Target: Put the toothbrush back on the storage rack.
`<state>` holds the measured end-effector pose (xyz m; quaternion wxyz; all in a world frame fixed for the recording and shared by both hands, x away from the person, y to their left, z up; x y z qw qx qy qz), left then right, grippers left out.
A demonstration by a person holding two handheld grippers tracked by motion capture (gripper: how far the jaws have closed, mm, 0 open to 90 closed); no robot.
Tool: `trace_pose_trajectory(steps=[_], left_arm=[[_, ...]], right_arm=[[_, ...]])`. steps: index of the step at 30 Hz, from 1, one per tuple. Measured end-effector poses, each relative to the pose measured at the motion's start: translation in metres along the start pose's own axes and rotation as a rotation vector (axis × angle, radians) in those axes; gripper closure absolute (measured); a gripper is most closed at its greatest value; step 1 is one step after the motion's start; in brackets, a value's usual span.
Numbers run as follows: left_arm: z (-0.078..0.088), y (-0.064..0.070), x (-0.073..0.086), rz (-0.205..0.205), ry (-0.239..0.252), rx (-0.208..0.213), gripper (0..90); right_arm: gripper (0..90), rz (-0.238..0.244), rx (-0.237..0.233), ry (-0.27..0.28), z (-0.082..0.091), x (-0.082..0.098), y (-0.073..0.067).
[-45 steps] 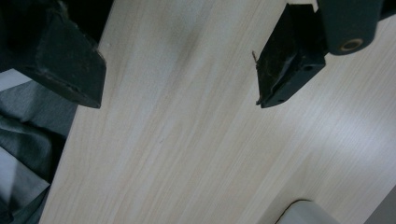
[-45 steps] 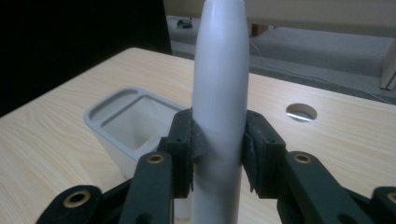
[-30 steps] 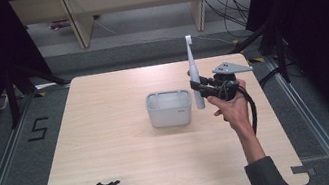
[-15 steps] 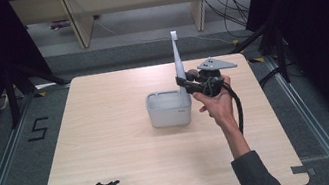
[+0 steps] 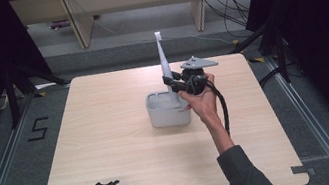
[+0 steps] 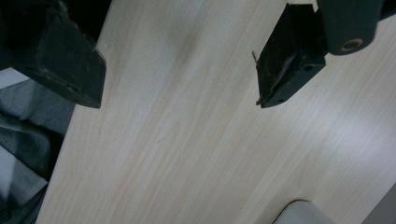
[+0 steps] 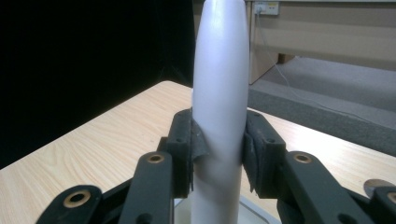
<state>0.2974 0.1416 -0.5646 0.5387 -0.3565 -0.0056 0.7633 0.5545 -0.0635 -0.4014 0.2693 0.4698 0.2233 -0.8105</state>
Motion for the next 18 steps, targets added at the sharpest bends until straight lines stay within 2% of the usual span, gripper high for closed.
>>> trace_pose_trajectory(steps=[2, 4, 5, 10, 12, 13, 14, 15, 16, 18], left_arm=[[0.0, 0.0, 0.0, 0.0, 0.003, -0.001, 15.3], [0.0, 0.0, 0.0, -0.003, 0.0, 0.0, 15.4], [0.0, 0.0, 0.0, -0.003, 0.0, 0.0, 15.3], [0.0, 0.0, 0.0, -0.003, -0.002, 0.001, 15.3], [0.0, 0.001, 0.0, -0.001, -0.002, 0.002, 15.4], [0.0, 0.001, 0.0, -0.004, -0.004, 0.003, 15.4], [0.0, 0.001, 0.0, -0.004, -0.004, 0.003, 15.4], [0.0, 0.001, 0.0, -0.004, -0.002, 0.005, 15.4], [0.0, 0.001, 0.0, -0.005, -0.002, 0.005, 15.3], [0.0, 0.0, 0.0, -0.002, -0.002, 0.002, 15.4]], right_arm=[[66.9, -0.006, -0.003, -0.004, -0.004, 0.001, -0.002], [66.9, 0.014, 0.0, -0.001, -0.009, 0.001, -0.002], [66.9, 0.003, 0.015, -0.006, -0.01, 0.001, -0.002], [66.9, 0.01, 0.015, -0.01, -0.016, 0.004, -0.002], [66.9, -0.004, 0.022, -0.017, -0.018, 0.006, -0.002], [66.9, 0.012, 0.033, -0.011, -0.021, 0.007, 0.0], [66.8, -0.009, 0.02, -0.022, -0.022, 0.009, -0.002], [66.8, -0.009, 0.02, -0.022, -0.022, 0.009, -0.002], [66.9, 0.014, 0.035, -0.021, -0.023, 0.009, 0.001], [66.9, 0.014, 0.044, -0.019, -0.024, 0.01, 0.002]])
Point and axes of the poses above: each handheld gripper's, and its own axes: z roughly backward along the jaws, x roughly out of its underside, y roughly to its right, the point moved 10 cm from there along -z, roughly forward along the jaws, and after that the axes turned 8 degrees about -y, right-handed, at the moved point
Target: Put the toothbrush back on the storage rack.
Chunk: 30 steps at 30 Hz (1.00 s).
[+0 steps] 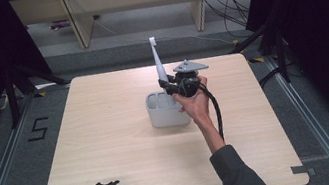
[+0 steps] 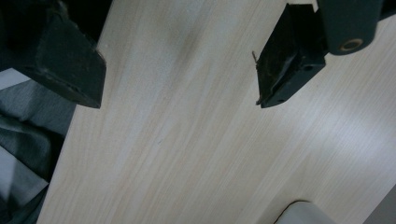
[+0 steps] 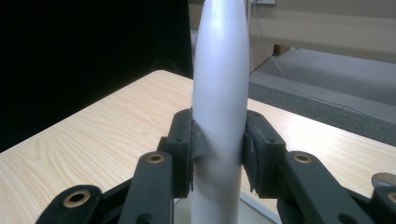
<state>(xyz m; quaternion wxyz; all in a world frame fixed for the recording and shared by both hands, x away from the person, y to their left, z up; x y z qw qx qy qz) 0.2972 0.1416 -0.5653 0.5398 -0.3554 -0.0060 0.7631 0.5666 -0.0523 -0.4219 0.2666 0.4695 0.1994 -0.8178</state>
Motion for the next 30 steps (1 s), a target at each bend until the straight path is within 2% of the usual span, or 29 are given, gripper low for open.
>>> trace_pose_trajectory(steps=[1, 2, 8, 9, 12, 13, 14, 16, 18, 20, 21, 22, 23, 25, 26, 27, 30], left_arm=[[0.0, 0.0, 0.0, 0.001, 0.001, 0.001, 15.4], [0.0, 0.001, 0.0, -0.001, -0.001, 0.004, 15.3], [0.0, 0.001, 0.0, -0.001, 0.001, 0.004, 15.3], [0.0, 0.001, 0.0, -0.005, -0.007, -0.001, 15.4], [0.0, 0.001, 0.0, -0.009, -0.008, 0.003, 15.4], [0.0, 0.001, 0.0, -0.008, -0.008, 0.003, 15.4], [0.0, 0.001, 0.0, -0.003, 0.001, 0.004, 15.3], [0.0, 0.001, 0.0, -0.003, 0.003, 0.003, 15.4], [0.0, 0.001, 0.0, -0.003, 0.003, 0.002, 15.4], [0.0, 0.001, 0.0, -0.006, -0.005, 0.004, 15.3], [-0.001, 0.0, 0.0, -0.002, 0.001, -0.017, 15.3], [0.0, 0.001, 0.0, -0.005, -0.006, 0.0, 15.4], [-0.001, 0.0, 0.0, -0.002, 0.001, -0.014, 15.4], [-0.001, 0.0, 0.0, -0.002, 0.001, -0.014, 15.3], [0.0, 0.001, 0.0, -0.005, 0.0, 0.002, 15.4], [0.0, 0.001, 0.0, -0.004, 0.004, 0.002, 15.4], [0.0, 0.001, 0.0, -0.005, -0.001, 0.002, 15.4]], right_arm=[[66.9, -0.016, -0.013, -0.008, -0.001, 0.002, -0.002], [66.8, -0.001, -0.007, -0.019, -0.003, 0.004, -0.001], [66.8, -0.001, -0.004, -0.035, -0.007, 0.01, -0.001], [66.8, 0.009, -0.014, -0.054, -0.009, 0.014, -0.002], [66.8, -0.003, -0.012, -0.063, -0.011, 0.016, -0.002], [66.8, 0.007, -0.004, -0.086, -0.012, 0.02, -0.001], [66.8, 0.027, -0.007, -0.085, -0.014, 0.021, 0.0], [66.8, 0.024, -0.012, -0.092, -0.015, 0.023, -0.001], [66.7, 0.026, -0.006, -0.131, -0.017, 0.03, -0.001], [66.7, 0.045, -0.008, -0.14, -0.019, 0.032, -0.001], [66.8, 0.035, -0.006, -0.147, -0.02, 0.034, -0.002], [66.8, 0.058, 0.003, -0.162, -0.019, 0.035, -0.001], [66.7, 0.04, 0.007, -0.18, -0.02, 0.038, -0.001], [66.7, 0.059, 0.018, -0.189, -0.021, 0.04, -0.001], [66.7, 0.06, 0.019, -0.191, -0.023, 0.041, -0.002], [66.7, 0.094, 0.028, -0.191, -0.023, 0.04, -0.001], [66.7, 0.086, 0.015, -0.21, -0.025, 0.043, -0.003]])
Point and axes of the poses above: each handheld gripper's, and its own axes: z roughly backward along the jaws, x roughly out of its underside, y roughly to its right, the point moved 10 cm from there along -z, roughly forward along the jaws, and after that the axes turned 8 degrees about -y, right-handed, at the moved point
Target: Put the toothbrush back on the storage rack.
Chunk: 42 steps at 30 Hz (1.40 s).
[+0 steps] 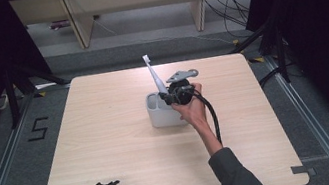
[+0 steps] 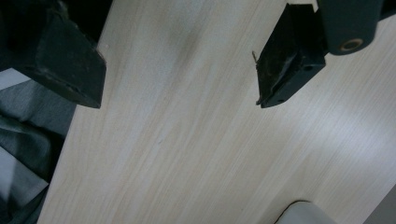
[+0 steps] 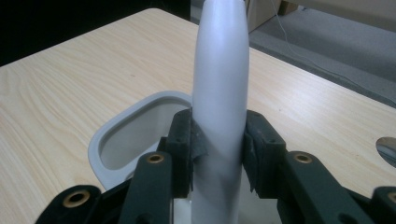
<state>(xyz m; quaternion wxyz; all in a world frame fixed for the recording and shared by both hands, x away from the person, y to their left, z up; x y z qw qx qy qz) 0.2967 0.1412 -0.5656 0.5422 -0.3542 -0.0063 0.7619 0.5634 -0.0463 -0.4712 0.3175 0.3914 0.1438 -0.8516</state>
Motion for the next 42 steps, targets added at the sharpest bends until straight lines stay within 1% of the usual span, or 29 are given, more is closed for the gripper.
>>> trace_pose_trajectory(steps=[2, 3, 4, 5, 6, 7, 8, 9, 10, 11, 14, 15, 16, 18, 19, 22, 26, 27, 29, 31, 33, 35, 37, 39, 40, 41, 42], left_arm=[[0.0, 0.0, 0.0, -0.001, -0.001, 0.0, 15.4], [0.0, 0.0, 0.0, -0.002, -0.002, 0.0, 15.3], [0.0, 0.0, 0.0, -0.001, 0.001, 0.0, 15.3], [0.0, 0.0, 0.001, -0.002, -0.008, -0.004, 15.4], [0.0, 0.0, 0.001, -0.002, -0.008, -0.004, 15.3], [0.0, 0.0, 0.001, -0.002, -0.008, -0.006, 15.4], [0.0, 0.0, 0.001, -0.002, -0.008, -0.005, 15.4], [0.0, 0.0, 0.001, -0.003, -0.009, -0.005, 15.4], [0.0, 0.0, 0.001, -0.003, -0.009, -0.005, 15.4], [0.0, 0.0, 0.0, -0.004, -0.008, -0.005, 15.4], [0.0, 0.0, 0.0, -0.006, -0.008, -0.002, 15.4], [-0.001, -0.001, 0.0, -0.002, -0.002, -0.017, 15.4], [0.0, 0.001, 0.0, -0.006, -0.005, 0.005, 15.4], [0.0, 0.001, 0.0, -0.007, -0.008, 0.003, 15.3], [-0.001, 0.0, 0.0, -0.006, -0.008, -0.001, 15.3], [0.0, 0.001, 0.001, -0.007, -0.015, 0.005, 15.4], [0.0, 0.001, 0.001, -0.007, -0.014, 0.005, 15.4], [0.0, 0.001, 0.0, -0.006, -0.011, 0.002, 15.4], [0.0, 0.001, 0.0, -0.007, -0.012, 0.003, 15.4], [0.0, 0.001, 0.001, -0.008, -0.014, 0.006, 15.4], [0.0, 0.001, 0.001, -0.011, -0.018, 0.008, 15.3], [0.0, 0.001, 0.001, -0.007, -0.012, 0.005, 15.4], [0.0, 0.001, 0.001, -0.008, -0.015, 0.008, 15.4], [0.0, 0.001, 0.001, -0.008, -0.013, 0.005, 15.3], [0.0, 0.001, 0.001, -0.011, -0.015, 0.006, 15.3], [0.0, 0.002, 0.001, -0.008, -0.013, 0.014, 15.4], [0.0, 0.002, 0.001, -0.008, -0.013, 0.014, 15.3]], right_arm=[[66.7, 0.015, 0.027, -0.012, -0.001, 0.002, 0.003], [66.7, 0.017, 0.029, -0.007, -0.002, 0.001, 0.003], [66.7, 0.014, 0.02, -0.022, -0.001, 0.003, 0.002], [66.7, 0.02, 0.029, -0.014, -0.003, 0.002, 0.003], [66.7, 0.02, 0.029, -0.014, -0.003, 0.002, 0.003], [66.7, 0.016, 0.016, -0.029, -0.004, 0.004, 0.002], [66.7, 0.021, 0.031, -0.028, -0.004, 0.005, 0.004], [66.7, 0.003, 0.03, -0.042, -0.004, 0.006, 0.002], [66.7, 0.003, 0.03, -0.042, -0.004, 0.006, 0.002], [66.6, 0.023, 0.038, -0.067, -0.004, 0.009, 0.003], [66.7, 0.027, 0.034, -0.08, -0.005, 0.01, 0.004], [66.6, 0.029, 0.035, -0.081, -0.005, 0.011, 0.004], [66.6, 0.017, 0.037, -0.1, -0.005, 0.013, 0.003], [66.6, 0.014, 0.037, -0.097, -0.006, 0.013, 0.003], [66.6, 0.023, 0.041, -0.117, -0.006, 0.015, 0.004], [66.6, 0.03, 0.037, -0.124, -0.006, 0.016, 0.003], [66.5, 0.034, 0.043, -0.124, -0.006, 0.016, 0.003], [66.5, 0.023, 0.03, -0.134, -0.007, 0.016, 0.001], [66.5, 0.03, 0.032, -0.136, -0.007, 0.016, 0.001], [66.4, 0.015, 0.029, -0.146, -0.008, 0.018, -0.001], [66.4, 0.041, 0.052, -0.159, -0.008, 0.019, 0.002], [66.3, 0.05, 0.056, -0.162, -0.008, 0.019, 0.003], [65.9, 0.042, 0.049, -0.164, -0.008, 0.019, 0.002], [65.7, 0.045, 0.051, -0.161, -0.008, 0.019, 0.002], [65.5, 0.026, 0.038, -0.16, -0.007, 0.019, 0.0], [65.2, 0.024, 0.034, -0.141, -0.005, 0.015, -0.001], [65.2, 0.024, 0.034, -0.141, -0.005, 0.015, -0.001]])
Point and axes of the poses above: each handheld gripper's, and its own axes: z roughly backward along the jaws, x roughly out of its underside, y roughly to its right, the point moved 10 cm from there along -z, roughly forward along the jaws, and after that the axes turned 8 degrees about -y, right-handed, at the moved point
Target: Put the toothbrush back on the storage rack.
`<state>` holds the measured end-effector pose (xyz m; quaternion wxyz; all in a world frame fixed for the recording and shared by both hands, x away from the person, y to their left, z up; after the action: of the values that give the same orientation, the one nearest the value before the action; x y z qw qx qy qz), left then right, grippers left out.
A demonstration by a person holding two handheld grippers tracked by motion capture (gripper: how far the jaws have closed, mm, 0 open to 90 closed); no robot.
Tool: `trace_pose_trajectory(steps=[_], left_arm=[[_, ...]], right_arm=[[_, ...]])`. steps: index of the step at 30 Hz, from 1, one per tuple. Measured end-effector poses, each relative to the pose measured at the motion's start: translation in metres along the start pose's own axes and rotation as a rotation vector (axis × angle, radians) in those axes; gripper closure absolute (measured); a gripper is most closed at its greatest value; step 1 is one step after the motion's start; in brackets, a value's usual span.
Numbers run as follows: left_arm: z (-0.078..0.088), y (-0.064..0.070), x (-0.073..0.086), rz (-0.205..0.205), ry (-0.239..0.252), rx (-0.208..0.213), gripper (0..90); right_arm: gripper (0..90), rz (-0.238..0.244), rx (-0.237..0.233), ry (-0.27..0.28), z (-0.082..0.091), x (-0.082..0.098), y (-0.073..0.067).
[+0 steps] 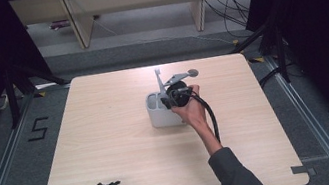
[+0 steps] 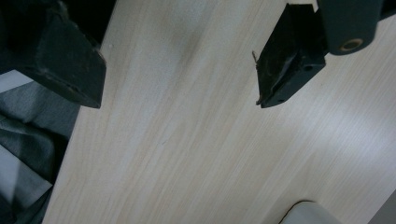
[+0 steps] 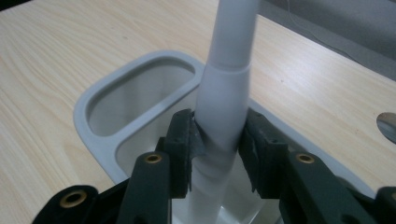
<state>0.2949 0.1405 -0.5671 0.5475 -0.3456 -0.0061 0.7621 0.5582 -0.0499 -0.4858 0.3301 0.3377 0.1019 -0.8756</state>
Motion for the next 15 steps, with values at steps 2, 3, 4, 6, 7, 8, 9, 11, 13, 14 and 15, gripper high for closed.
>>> trace_pose_trajectory(steps=[2, 3, 4, 6, 7, 8, 9, 11, 13, 14, 15], left_arm=[[0.0, 0.0, 0.0, 0.001, 0.0, 0.0, 15.3], [0.0, 0.0, 0.0, 0.001, 0.0, 0.001, 15.3], [0.0, 0.0, 0.0, 0.001, 0.0, 0.001, 15.4], [0.0, 0.001, 0.0, -0.001, 0.0, 0.003, 15.3], [-0.001, 0.001, -0.001, 0.002, 0.008, 0.0, 15.4], [-0.002, 0.001, -0.001, 0.005, 0.015, -0.001, 15.4], [-0.002, 0.001, -0.001, 0.004, 0.015, -0.001, 15.3], [0.0, 0.001, 0.0, -0.001, -0.001, 0.004, 15.4], [0.0, 0.0, 0.0, 0.0, 0.0, 0.004, 15.3], [0.0, 0.001, 0.0, 0.002, 0.003, 0.003, 15.3], [0.0, 0.001, 0.0, 0.002, 0.003, 0.003, 15.4]], right_arm=[[64.0, 0.006, 0.007, 0.017, 0.003, -0.003, 0.0], [63.1, -0.001, -0.003, 0.014, 0.006, -0.003, -0.001], [63.1, -0.001, -0.003, 0.014, 0.006, -0.003, -0.001], [61.7, 0.02, -0.005, 0.023, 0.007, -0.003, 0.0], [60.8, 0.013, 0.011, 0.028, 0.01, -0.003, 0.002], [60.8, 0.013, 0.011, 0.028, 0.01, -0.003, 0.002], [59.1, 0.002, 0.011, 0.04, 0.013, -0.004, 0.002], [56.4, -0.002, 0.004, 0.053, 0.018, -0.005, 0.002], [55.1, 0.02, 0.013, 0.071, 0.022, -0.007, 0.004], [53.0, 0.026, 0.011, 0.108, 0.028, -0.011, 0.005], [51.8, 0.013, 0.009, 0.109, 0.032, -0.01, 0.005]])
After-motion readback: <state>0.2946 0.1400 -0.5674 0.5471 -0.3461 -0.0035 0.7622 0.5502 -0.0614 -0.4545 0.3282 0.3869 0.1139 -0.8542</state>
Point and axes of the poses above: each handheld gripper's, and its own axes: z roughly backward along the jaws, x roughly out of its underside, y roughly to its right, the point moved 10 cm from there along -z, roughly forward along the jaws, and after that the axes turned 8 degrees about -y, right-handed, at the moved point
